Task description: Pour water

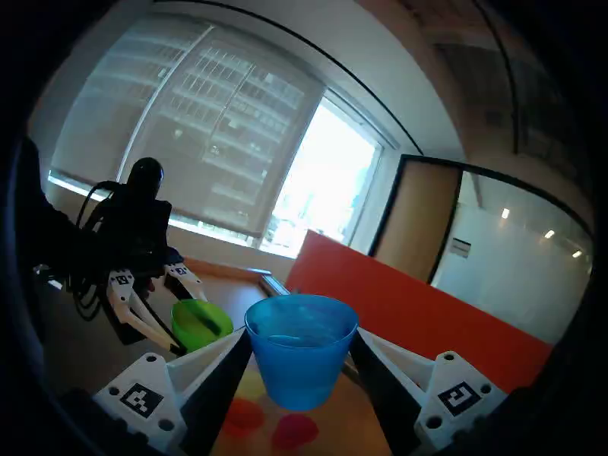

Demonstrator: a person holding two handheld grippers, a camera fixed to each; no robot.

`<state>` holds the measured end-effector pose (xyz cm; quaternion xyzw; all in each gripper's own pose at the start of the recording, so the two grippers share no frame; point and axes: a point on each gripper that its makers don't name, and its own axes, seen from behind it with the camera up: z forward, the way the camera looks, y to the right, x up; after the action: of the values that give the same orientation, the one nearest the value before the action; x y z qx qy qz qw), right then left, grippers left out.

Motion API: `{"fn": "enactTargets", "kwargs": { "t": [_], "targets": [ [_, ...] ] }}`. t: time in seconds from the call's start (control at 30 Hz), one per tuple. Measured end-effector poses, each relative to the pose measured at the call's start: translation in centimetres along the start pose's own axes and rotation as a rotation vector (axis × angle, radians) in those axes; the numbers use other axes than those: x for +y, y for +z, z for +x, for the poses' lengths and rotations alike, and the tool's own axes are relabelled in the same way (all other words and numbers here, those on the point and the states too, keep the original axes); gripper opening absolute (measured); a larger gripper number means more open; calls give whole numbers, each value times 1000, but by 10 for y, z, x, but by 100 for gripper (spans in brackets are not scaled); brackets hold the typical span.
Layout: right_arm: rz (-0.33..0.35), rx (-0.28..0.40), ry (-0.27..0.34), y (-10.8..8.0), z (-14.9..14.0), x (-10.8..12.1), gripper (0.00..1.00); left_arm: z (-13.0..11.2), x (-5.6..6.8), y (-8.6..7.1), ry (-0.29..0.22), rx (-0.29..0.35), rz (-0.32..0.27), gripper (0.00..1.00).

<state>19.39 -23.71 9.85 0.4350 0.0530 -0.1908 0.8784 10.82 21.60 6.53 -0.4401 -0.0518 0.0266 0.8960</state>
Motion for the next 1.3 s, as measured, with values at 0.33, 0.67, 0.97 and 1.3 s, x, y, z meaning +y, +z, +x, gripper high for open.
{"fn": "enactTargets", "kwargs": {
  "t": [0.33, 0.67, 0.97, 1.3],
  "targets": [
    [2, 0, -105, 7, 6, 1, 90, -2, 9, 4, -5, 3, -32, 83],
    [-8, 4, -201, 13, 15, 5, 90, -3, 18, 9, 0, 8, -57, 83],
    [-7, 7, -264, 17, 21, 5, 90, -1, 26, 13, 10, 20, -73, 83],
    [-8, 7, -353, 21, 28, 6, 90, 1, 28, 15, 10, 32, -77, 83]
  ]
}}
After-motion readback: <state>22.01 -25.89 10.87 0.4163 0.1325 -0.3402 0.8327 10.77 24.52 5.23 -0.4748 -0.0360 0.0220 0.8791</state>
